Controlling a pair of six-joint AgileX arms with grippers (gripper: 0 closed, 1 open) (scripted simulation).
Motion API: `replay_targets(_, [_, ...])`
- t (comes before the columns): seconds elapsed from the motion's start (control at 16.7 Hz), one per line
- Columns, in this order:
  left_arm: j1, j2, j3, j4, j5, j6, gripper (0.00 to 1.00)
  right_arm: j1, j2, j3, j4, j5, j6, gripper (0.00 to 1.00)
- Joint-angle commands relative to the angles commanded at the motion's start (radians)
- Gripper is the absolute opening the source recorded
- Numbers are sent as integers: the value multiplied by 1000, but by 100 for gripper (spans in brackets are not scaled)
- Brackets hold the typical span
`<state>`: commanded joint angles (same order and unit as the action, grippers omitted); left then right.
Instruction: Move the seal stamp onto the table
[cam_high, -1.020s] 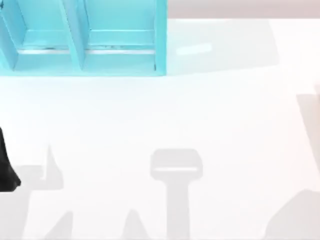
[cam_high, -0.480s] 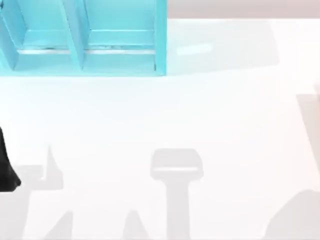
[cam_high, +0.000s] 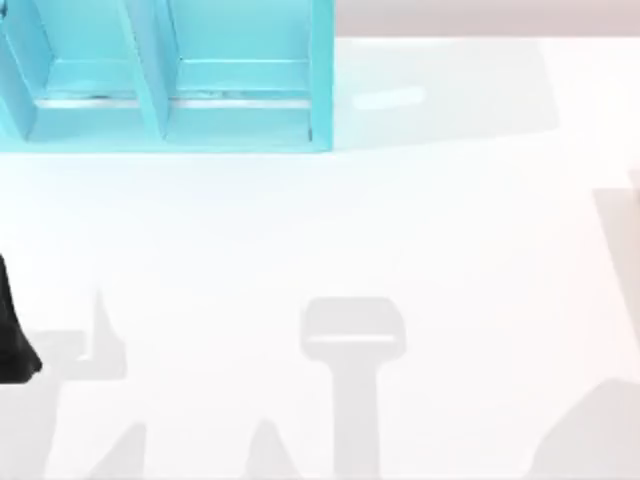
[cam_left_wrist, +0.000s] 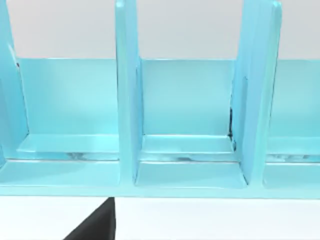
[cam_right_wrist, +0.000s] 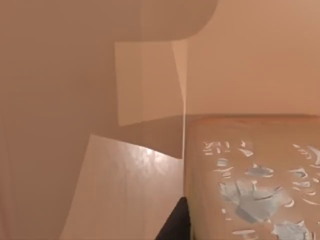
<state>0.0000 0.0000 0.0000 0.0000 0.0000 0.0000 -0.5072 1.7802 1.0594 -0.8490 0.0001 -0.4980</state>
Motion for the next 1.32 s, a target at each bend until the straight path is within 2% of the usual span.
replay_targets(0.54, [0,0,0,0,0,0,100,0,-3,3,-1,0,3,0])
replay_targets(0.84, [0,0,0,0,0,0,100,46,-19,149,-89,-28,157,0])
replay_targets(1.14, [0,0,0,0,0,0,100,255,-81,308,-341,-39,419,0])
replay_targets(1.32, [0,0,0,0,0,0,100,403,-160,340,-490,-24,491,0])
